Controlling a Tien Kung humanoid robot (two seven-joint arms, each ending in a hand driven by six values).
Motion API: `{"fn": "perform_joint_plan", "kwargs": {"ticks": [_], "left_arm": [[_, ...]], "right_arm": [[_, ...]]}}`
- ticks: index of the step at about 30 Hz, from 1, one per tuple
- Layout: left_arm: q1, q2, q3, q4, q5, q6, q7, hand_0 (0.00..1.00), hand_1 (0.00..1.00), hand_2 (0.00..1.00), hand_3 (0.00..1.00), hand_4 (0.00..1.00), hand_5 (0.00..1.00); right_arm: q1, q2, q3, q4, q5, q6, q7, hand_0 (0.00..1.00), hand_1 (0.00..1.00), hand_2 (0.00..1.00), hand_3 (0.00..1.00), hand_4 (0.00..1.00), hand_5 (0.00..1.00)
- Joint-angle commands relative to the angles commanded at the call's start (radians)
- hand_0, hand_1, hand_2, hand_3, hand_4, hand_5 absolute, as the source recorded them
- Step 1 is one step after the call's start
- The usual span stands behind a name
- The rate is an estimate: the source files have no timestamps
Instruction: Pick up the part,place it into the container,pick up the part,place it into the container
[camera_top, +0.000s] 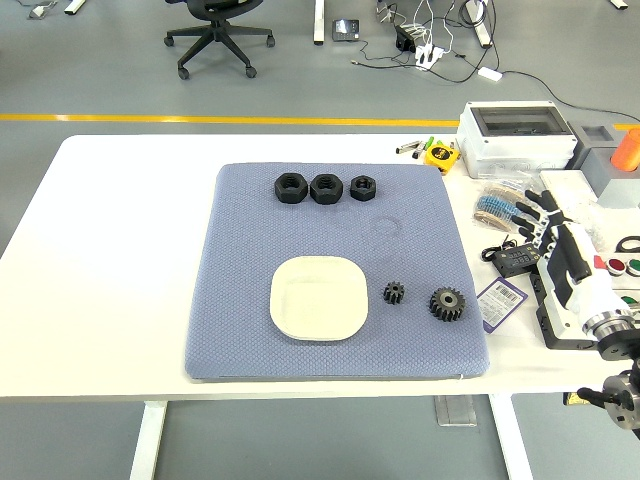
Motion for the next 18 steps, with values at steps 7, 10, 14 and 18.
{"fn": "perform_joint_plan", "kwargs": {"ticks": [7, 10, 14, 18], "left_arm": [[0.011, -0.002, -0.016, 0.0, 0.009, 0.002, 0.003, 0.77, 0.732, 0.709, 0.588, 0.658, 0.623], [0.013, -0.003, -0.019, 0.0, 0.011, 0.002, 0.004, 0.77, 0.732, 0.709, 0.588, 0.659, 0.626], [0.015, -0.002, -0.022, 0.0, 0.001, 0.004, 0.001, 0.77, 0.732, 0.709, 0.588, 0.659, 0.626], [0.017, 0.0, -0.027, 0.0, 0.004, 0.006, 0.001, 0.771, 0.73, 0.716, 0.587, 0.66, 0.625]], "right_arm": [[0.076, -0.003, -0.046, -0.065, -0.273, 0.029, 0.006, 0.935, 0.856, 0.851, 0.853, 0.998, 0.354], [0.098, -0.028, -0.074, -0.065, -0.403, 0.071, 0.022, 0.903, 0.846, 0.859, 0.851, 0.998, 0.29], [0.107, -0.069, -0.11, -0.043, -0.62, 0.165, 0.057, 0.903, 0.846, 0.859, 0.851, 0.998, 0.29], [0.111, -0.083, -0.148, -0.02, -0.77, 0.217, 0.07, 0.888, 0.837, 0.847, 0.839, 0.998, 0.26]]}}
